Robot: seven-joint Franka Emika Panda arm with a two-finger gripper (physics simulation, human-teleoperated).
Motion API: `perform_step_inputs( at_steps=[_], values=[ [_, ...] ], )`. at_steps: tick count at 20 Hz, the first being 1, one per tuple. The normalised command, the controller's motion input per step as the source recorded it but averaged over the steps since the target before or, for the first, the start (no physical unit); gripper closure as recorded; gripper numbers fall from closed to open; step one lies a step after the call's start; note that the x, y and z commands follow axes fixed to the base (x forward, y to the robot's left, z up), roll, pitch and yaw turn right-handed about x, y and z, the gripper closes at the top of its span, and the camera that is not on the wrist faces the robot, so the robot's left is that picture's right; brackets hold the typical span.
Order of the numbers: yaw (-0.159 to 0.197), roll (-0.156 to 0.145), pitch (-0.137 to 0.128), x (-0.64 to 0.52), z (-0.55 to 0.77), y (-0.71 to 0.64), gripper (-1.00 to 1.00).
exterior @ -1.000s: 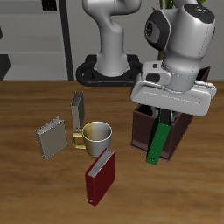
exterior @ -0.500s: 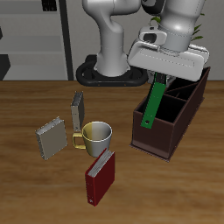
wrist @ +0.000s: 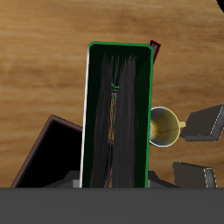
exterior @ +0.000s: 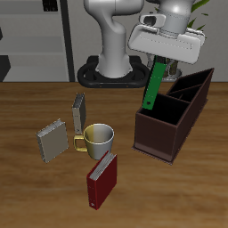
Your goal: Place the green book into the left desk caddy's back compartment
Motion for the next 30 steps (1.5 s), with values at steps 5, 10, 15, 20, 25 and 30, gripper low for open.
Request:
perform_step_inputs(
  at_steps=[5,10,15,20,25,30],
  values=[
    [-0.058,-0.043,-0.031,-0.61,0.11,-0.09,1.00],
    [-0.027,-0.022,-0.007,-0.36,0.08,0.03,1.00],
    [-0.062,-0.001,-0.019,-0.55,0.01,0.14,1.00],
    [-0.042,0.028,0.018,-0.43,-0.12,0.27,1.00],
    [-0.030,0.050,0.004,-0.39,-0.10,0.31,1.00],
    [-0.007,0.045,-0.032,-0.19,-0.04,0.25,1.00]
  ],
)
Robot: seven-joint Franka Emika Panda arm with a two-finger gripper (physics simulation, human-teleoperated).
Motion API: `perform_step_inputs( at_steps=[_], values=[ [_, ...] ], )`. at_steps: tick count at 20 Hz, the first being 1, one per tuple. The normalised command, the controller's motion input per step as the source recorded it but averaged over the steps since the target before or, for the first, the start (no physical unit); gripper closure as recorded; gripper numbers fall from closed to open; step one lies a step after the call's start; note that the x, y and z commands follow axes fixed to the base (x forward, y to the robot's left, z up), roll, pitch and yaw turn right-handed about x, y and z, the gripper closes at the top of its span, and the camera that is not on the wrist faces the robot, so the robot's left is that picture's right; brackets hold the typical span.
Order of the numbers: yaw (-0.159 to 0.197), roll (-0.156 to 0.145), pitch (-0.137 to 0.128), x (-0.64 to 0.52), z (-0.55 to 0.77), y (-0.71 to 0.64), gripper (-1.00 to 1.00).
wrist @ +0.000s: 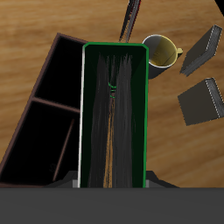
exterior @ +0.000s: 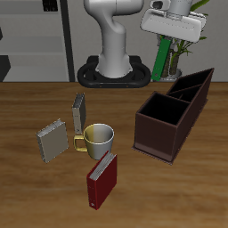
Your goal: Place the green book into the left desk caddy's back compartment
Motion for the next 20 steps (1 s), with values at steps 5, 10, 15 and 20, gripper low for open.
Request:
perform_step_inputs(
  at_steps=[5,10,15,20],
  values=[
    [-0.042,0.036,0.016,-0.03,-0.11,0.26,1.00],
    [-0.055,0.005,0.014,0.00,-0.09,0.17,1.00],
    [-0.060,0.002,0.034,0.00,-0.09,0.21,1.00],
    [-0.040,0.020,-0.005,-0.03,0.02,0.22,1.00]
  ],
)
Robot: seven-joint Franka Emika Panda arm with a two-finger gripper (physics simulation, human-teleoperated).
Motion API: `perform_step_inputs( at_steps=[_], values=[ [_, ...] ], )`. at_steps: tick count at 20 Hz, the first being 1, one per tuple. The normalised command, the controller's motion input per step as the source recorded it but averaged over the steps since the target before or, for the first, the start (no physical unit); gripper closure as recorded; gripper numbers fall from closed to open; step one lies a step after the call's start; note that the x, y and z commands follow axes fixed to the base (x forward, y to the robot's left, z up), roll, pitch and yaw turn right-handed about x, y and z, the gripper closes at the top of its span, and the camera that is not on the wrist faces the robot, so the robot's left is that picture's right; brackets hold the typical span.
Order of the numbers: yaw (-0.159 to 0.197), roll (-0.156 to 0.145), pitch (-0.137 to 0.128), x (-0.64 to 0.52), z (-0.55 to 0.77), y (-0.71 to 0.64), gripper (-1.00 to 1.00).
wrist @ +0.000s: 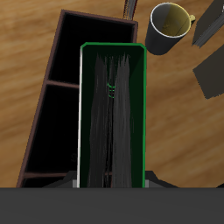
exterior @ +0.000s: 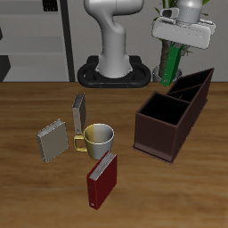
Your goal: Place the green book into the left desk caddy's back compartment
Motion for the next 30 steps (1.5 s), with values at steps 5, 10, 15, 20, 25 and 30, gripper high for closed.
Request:
perform_step_inputs(
  at_steps=[5,10,15,20,25,30],
  values=[
    [-0.029,0.030,0.012,0.08,-0.01,0.32,1.00],
    [-0.054,0.020,0.007,0.09,0.06,0.25,1.00],
    [-0.018,0.027,-0.011,0.13,0.00,0.22,1.00],
    [-0.044,-0.011,0.027,0.17,-0.10,0.03,1.00],
    [-0.016,0.026,0.023,0.09,-0.13,0.11,1.00],
    [-0.012,0.022,0.017,0.06,-0.08,0.05,1.00]
  ],
)
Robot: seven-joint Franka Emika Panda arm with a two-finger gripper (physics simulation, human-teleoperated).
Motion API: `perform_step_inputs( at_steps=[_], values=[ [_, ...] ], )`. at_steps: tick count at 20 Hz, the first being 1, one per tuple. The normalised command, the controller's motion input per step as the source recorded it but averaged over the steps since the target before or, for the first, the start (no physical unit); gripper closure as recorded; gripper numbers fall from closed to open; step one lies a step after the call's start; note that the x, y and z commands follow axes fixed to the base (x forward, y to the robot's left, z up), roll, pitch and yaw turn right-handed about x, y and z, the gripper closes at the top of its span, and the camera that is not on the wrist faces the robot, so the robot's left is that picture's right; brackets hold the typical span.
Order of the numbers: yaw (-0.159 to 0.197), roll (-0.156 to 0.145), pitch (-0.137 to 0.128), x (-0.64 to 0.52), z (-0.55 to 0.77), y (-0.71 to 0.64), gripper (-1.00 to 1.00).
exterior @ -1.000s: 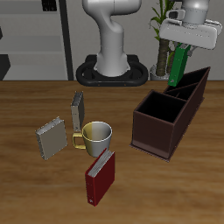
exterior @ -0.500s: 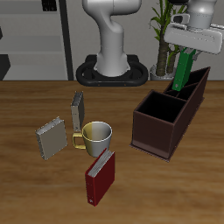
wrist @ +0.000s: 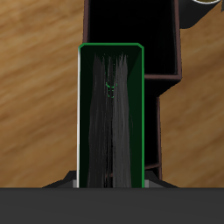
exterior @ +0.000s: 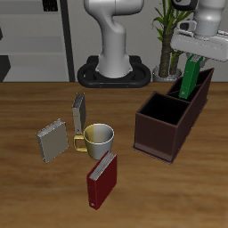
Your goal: Place the green book into the left desk caddy's back compartment
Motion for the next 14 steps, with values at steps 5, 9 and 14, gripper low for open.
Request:
perform_step_inputs(
  at_steps=[5,9,14],
  values=[
    [-0.014,0.033,0.037,0.11,-0.26,0.17,1.00],
    [-0.008,0.016,0.078,0.21,-0.32,0.05,1.00],
    [-0.003,-0.001,0.035,0.10,-0.21,0.01,1.00]
  ],
)
